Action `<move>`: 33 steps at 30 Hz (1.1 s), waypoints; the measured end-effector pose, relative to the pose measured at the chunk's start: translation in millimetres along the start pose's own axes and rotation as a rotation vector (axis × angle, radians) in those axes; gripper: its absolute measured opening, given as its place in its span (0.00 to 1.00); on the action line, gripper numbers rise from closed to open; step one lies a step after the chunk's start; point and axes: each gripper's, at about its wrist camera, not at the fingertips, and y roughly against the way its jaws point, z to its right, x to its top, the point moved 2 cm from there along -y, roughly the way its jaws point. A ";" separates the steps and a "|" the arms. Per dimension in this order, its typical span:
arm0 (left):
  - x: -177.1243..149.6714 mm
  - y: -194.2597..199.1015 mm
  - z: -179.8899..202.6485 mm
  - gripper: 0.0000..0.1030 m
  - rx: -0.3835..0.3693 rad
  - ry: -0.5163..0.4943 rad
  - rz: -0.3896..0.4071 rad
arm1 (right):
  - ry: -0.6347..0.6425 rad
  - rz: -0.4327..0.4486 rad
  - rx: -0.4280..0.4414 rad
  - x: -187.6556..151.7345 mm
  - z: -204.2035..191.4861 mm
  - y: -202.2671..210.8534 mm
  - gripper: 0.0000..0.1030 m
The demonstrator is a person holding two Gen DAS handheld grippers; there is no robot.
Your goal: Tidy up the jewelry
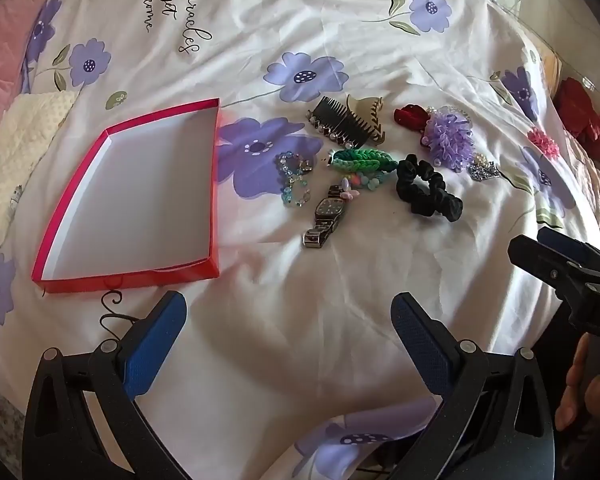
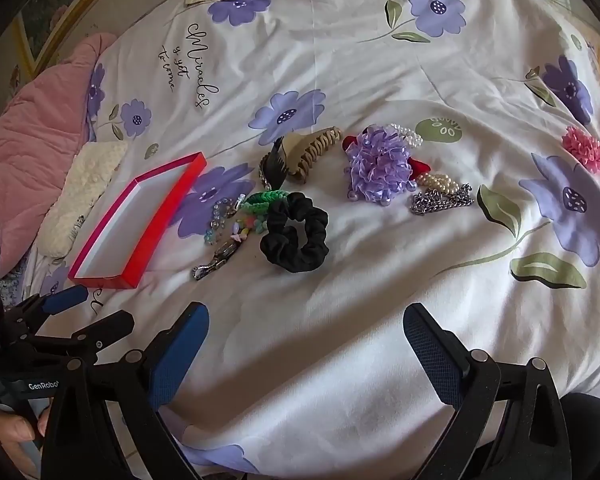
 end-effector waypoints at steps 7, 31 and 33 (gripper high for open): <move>2.1 2.7 0.3 1.00 -0.005 -0.001 0.005 | -0.001 0.014 0.004 3.6 0.7 4.2 0.95; 4.6 -19.3 2.6 1.00 0.011 -0.022 -0.126 | -0.022 0.004 0.006 10.6 10.1 -6.0 0.93; 5.3 -21.2 2.3 1.00 0.002 -0.020 -0.138 | -0.030 0.001 0.005 11.4 13.8 -8.1 0.93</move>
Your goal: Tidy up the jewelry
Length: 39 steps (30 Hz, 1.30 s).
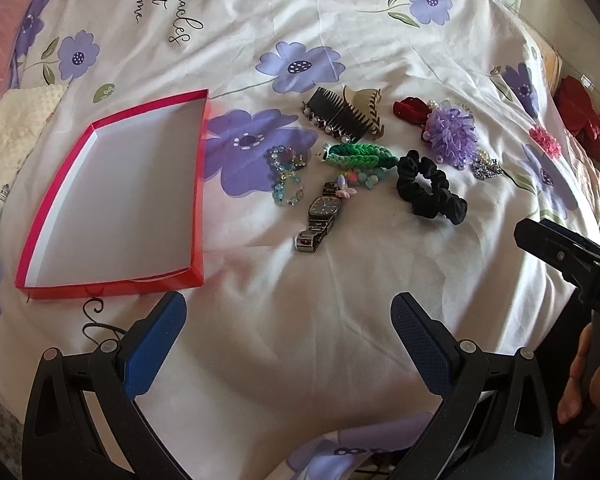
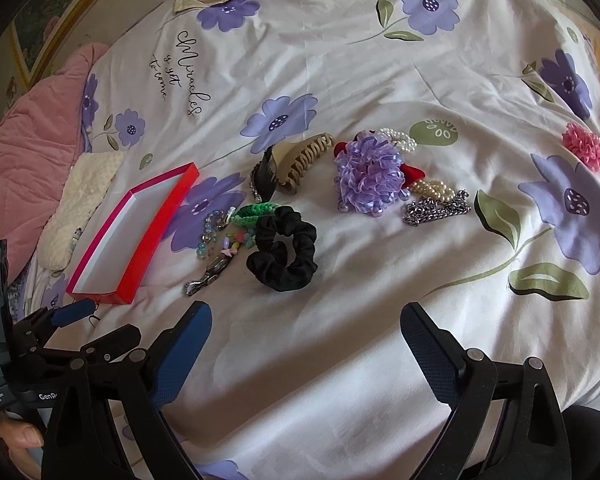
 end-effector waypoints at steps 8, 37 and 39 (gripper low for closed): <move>8.0 -10.5 7.7 1.00 -0.003 -0.022 0.022 | -0.033 -0.008 -0.014 6.0 15.5 -6.1 0.92; 78.7 -85.0 86.5 0.55 -0.393 -0.041 -0.064 | -0.104 -0.068 -0.057 99.5 65.9 -92.3 0.46; 78.6 -86.6 89.1 0.35 -0.417 -0.052 -0.071 | -0.099 -0.091 -0.058 97.0 65.8 -100.5 0.28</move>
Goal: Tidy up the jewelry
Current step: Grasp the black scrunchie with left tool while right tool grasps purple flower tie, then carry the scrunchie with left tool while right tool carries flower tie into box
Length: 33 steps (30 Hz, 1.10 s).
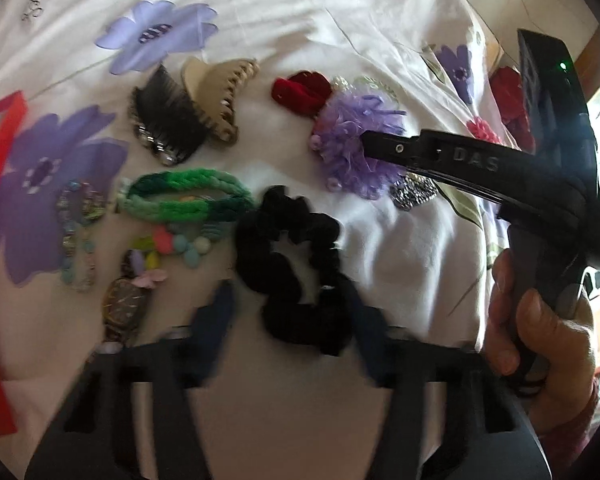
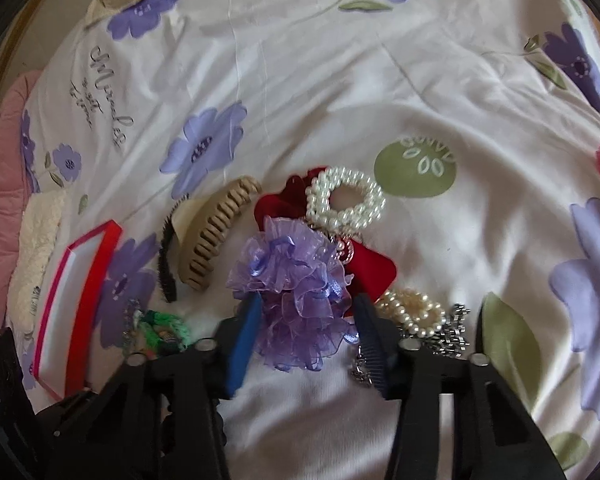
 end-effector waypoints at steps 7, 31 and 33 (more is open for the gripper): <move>-5.7 21.8 -3.2 0.11 -0.016 -0.026 0.042 | 0.021 0.048 0.024 -3.7 -5.8 16.7 0.12; -47.9 179.3 -137.2 0.11 0.128 0.211 0.314 | 0.169 -0.012 0.358 -39.8 -158.6 39.1 0.11; -51.1 184.9 -151.6 0.11 0.143 0.238 0.326 | 0.192 -0.029 0.376 -43.5 -175.2 33.9 0.11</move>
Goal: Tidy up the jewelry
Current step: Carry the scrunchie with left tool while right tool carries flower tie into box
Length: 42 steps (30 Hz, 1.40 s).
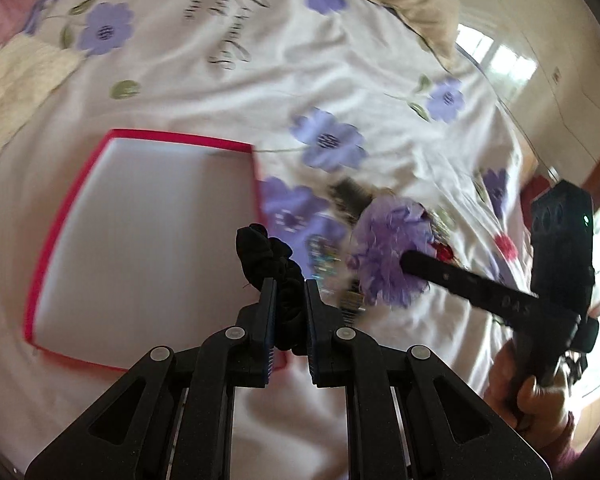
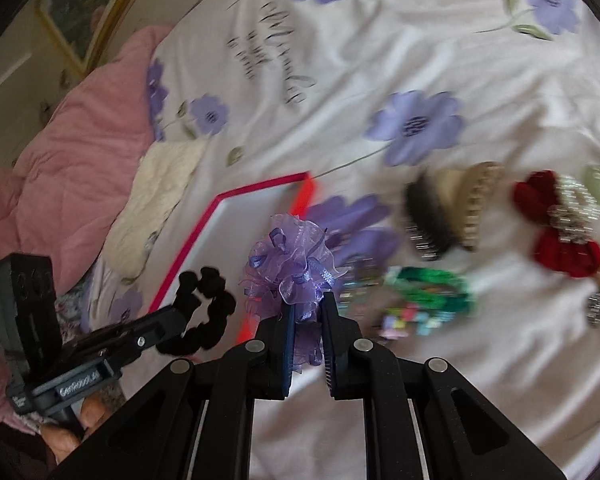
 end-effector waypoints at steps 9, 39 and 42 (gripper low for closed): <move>3.4 9.1 -68.1 0.11 0.068 0.099 0.038 | 0.087 -0.095 0.084 -3.8 -63.7 -59.2 0.11; -21.9 -17.3 -122.8 0.22 0.156 0.157 -0.065 | 0.145 -0.268 0.070 -24.0 -91.2 -133.1 0.38; -21.9 -12.7 -122.1 0.26 0.170 0.153 -0.064 | 0.151 -0.248 0.066 -22.4 -91.4 -126.1 0.41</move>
